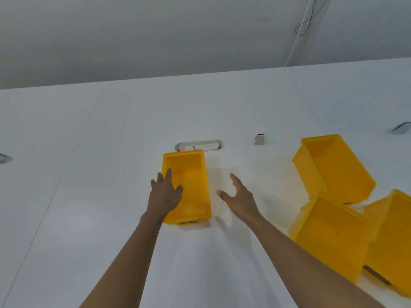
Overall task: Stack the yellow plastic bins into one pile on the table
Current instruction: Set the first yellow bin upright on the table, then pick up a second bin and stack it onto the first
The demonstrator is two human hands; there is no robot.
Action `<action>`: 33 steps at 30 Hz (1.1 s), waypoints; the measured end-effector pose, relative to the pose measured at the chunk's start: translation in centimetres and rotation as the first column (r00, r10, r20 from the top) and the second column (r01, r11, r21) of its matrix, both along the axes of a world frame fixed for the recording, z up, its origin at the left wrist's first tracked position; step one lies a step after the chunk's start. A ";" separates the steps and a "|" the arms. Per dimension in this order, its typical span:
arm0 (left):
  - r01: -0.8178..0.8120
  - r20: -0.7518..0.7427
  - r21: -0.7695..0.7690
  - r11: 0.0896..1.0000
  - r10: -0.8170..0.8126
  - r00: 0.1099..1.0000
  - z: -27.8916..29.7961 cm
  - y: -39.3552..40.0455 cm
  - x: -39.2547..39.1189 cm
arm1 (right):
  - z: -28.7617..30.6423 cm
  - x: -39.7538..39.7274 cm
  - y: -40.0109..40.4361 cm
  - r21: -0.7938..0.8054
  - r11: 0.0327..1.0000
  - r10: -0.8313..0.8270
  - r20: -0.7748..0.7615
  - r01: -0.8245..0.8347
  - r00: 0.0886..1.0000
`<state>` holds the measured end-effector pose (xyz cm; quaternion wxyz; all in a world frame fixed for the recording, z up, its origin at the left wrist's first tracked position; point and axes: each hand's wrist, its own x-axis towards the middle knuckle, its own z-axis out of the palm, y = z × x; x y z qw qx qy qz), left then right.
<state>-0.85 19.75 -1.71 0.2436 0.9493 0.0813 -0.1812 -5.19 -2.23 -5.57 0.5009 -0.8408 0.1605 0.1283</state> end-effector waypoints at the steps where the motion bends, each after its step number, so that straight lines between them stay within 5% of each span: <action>1: 0.021 0.068 -0.006 1.000 -0.020 0.998 0.3 -1.4 -0.2 | 0.2 -0.7 -1.4 -0.010 0.999 -0.037 0.027 0.038 0.999; 5: 0.203 0.147 -0.124 0.971 -0.184 0.972 0.4 -8.7 -2.1 | 0.7 -4.3 -7.4 -0.108 0.968 -0.215 0.096 0.225 0.972; 14: 0.517 -0.086 -0.328 0.791 -0.570 0.817 -2.4 -21.9 -9.7 | -0.6 -16.4 -17.8 -0.418 0.733 -0.527 0.151 0.537 0.837; 17: 0.538 -0.167 -0.378 0.754 -0.627 0.761 -3.5 -23.9 -11.7 | -1.4 -19.8 -18.5 -0.393 0.683 -0.632 0.104 0.616 0.768; 23: 0.611 -0.117 -0.344 0.713 -0.678 0.725 -5.3 -24.8 -13.4 | -3.2 -22.7 -17.6 -0.154 0.731 -0.678 -0.048 0.665 0.733; 33: 0.494 0.031 -0.310 0.812 -0.511 0.859 -2.6 -18.9 -10.0 | 0.9 -16.9 -14.5 -0.154 0.855 -0.487 0.090 0.495 0.869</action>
